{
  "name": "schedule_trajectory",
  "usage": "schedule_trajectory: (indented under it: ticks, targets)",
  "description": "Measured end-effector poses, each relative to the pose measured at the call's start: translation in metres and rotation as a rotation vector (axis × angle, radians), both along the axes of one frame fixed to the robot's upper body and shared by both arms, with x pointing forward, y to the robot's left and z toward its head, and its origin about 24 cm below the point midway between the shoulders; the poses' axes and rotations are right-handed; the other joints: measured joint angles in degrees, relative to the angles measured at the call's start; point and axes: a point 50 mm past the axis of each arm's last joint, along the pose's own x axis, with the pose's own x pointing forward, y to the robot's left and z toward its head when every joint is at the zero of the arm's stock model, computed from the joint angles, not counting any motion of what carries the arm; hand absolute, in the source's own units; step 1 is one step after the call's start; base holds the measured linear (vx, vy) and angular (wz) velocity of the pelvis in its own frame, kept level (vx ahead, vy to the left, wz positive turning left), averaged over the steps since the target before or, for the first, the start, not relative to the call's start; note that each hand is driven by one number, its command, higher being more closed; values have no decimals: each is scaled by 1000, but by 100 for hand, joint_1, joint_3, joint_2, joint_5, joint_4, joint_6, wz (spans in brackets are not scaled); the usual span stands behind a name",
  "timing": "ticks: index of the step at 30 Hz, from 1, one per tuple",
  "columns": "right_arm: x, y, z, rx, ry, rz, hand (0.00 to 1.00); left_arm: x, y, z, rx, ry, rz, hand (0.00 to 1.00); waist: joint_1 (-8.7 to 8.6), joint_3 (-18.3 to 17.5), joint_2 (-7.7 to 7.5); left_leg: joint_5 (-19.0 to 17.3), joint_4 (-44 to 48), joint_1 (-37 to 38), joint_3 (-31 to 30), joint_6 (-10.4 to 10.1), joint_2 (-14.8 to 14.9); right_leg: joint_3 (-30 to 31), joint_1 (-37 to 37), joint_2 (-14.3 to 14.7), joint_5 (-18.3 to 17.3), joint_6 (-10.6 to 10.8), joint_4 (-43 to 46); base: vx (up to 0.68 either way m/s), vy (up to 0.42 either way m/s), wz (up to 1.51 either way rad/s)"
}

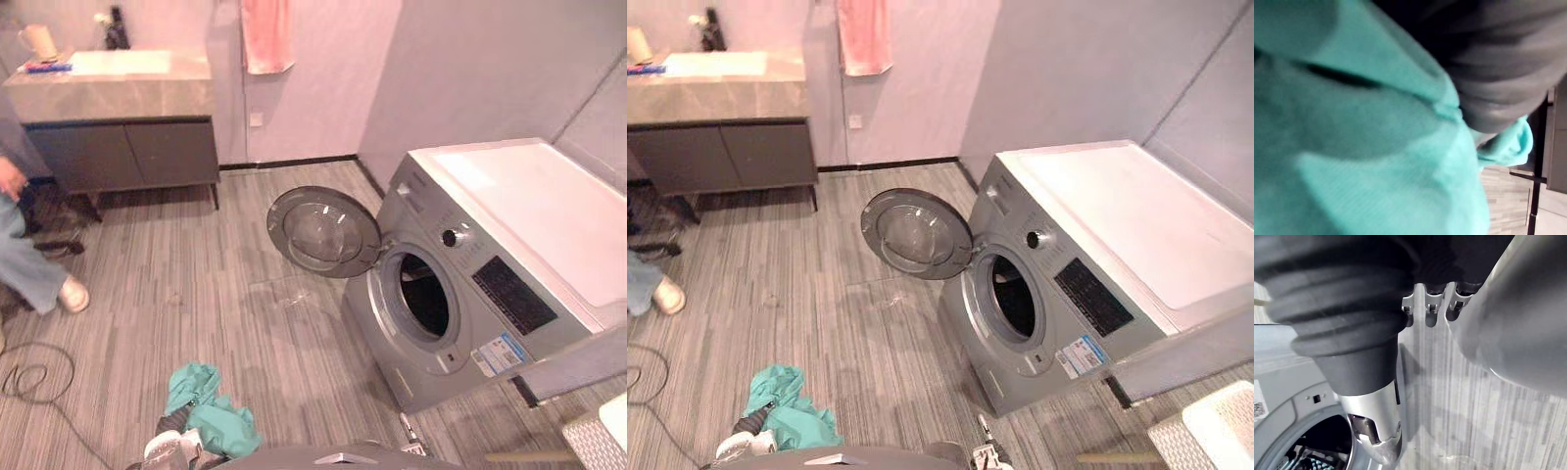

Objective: Pick up the laundry basket with both hands and put the clothes into the washing machine.

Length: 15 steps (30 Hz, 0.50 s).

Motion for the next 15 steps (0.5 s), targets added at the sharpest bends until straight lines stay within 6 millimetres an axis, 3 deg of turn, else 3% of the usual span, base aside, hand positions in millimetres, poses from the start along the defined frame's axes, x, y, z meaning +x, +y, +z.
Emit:
schedule_trajectory:
  ticks: [1, 2, 3, 4, 5, 6, 8, 10, 11, 12, 13, 14, 15]
  targets:
    - [-1, 1, -1, 3, 4, 9, 0, 0, -3, -1, -10, 7, -4, 100, -53, 35, -2, 82, -279, 186, 149, -49, -73, -718, -45, 107, -92, -66, -379, 71, -111, -39]
    - [-6, 1, -2, 8, 15, 4, 0, 0, -8, -3, -23, 20, -18, 100, -104, 56, -52, 165, -609, 390, 193, -164, -275, -1643, 112, 45, 90, -232, -1254, 105, -113, -32]
    - [-8, -1, -2, 5, 19, -2, 0, 1, -13, -4, -37, 22, -19, 100, -86, 92, -72, 214, -756, 495, 249, -220, -365, -2156, 247, -57, -93, -537, -1529, 221, -90, -33]
    - [-2, -8, 0, -14, 3, -15, 0, 3, -31, -7, -87, 28, -18, 100, -91, 162, 166, 272, -940, 572, 284, -303, -258, -2585, 445, 5, -7, -556, -1841, 206, -43, -16]
    - [-1, -12, 1, -27, -5, -24, 0, 6, -40, -7, -109, 26, -25, 100, -148, 185, 297, 303, -1012, 594, 283, -305, -231, -2752, 495, 49, 1, -559, -1966, 321, -61, -7]
    - [4, -18, 4, -46, -18, -29, 0, 15, -55, -6, -146, 6, -45, 100, -149, 337, 448, 516, -1176, 731, 329, -429, -224, -2680, 567, 170, -4, -587, -2019, 235, -57, -12]
    - [8, -19, 5, -46, -24, -47, 0, 17, -64, -6, -165, 3, -68, 100, -60, 350, 494, 624, -1118, 879, 420, -496, -134, -2558, 685, 314, -39, -645, -2130, 222, -114, -36]
    - [13, -9, 5, -27, -46, -45, 0, 23, -64, -3, -165, -24, -76, 100, -72, 494, 240, 587, -16, 807, 423, -523, 119, -2515, 1268, 380, -22, -650, -2569, 226, -185, -15]
    - [14, -7, 5, -22, -47, -42, 0, 25, -63, -1, -165, -42, -75, 100, -67, 496, 186, 540, 471, 658, 393, -516, 253, -2497, 1376, 410, -15, -652, -2680, 133, -120, -22]
    - [17, -3, 6, -21, -60, -22, 0, 27, -61, 0, -163, -61, -67, 100, -41, 489, 172, 515, 1641, 276, 238, -454, 594, -2398, 1554, 527, -9, -653, -2853, 128, -86, -51]
    - [20, -3, 7, -29, -72, 1, 0, 27, -60, 1, -163, -72, -56, 100, -21, 505, 265, 731, 2721, -121, -74, -168, 910, -2242, 1709, 703, -8, -662, -2957, 173, -55, -90]
    - [24, -5, 10, -46, -92, 24, 0, 26, -61, 1, -171, -72, -43, 100, 16, 567, 408, 1237, 3613, -439, -500, 0, 1104, -1999, 1912, 863, -11, -669, -3056, 159, 5, -100]
    - [28, -5, 12, -54, -105, 36, 0, 24, -59, 0, -170, -73, -37, 100, 46, 575, 450, 1606, 3998, -611, -733, 0, 1141, -1794, 2003, 915, -10, -694, -3114, 187, 97, -120]
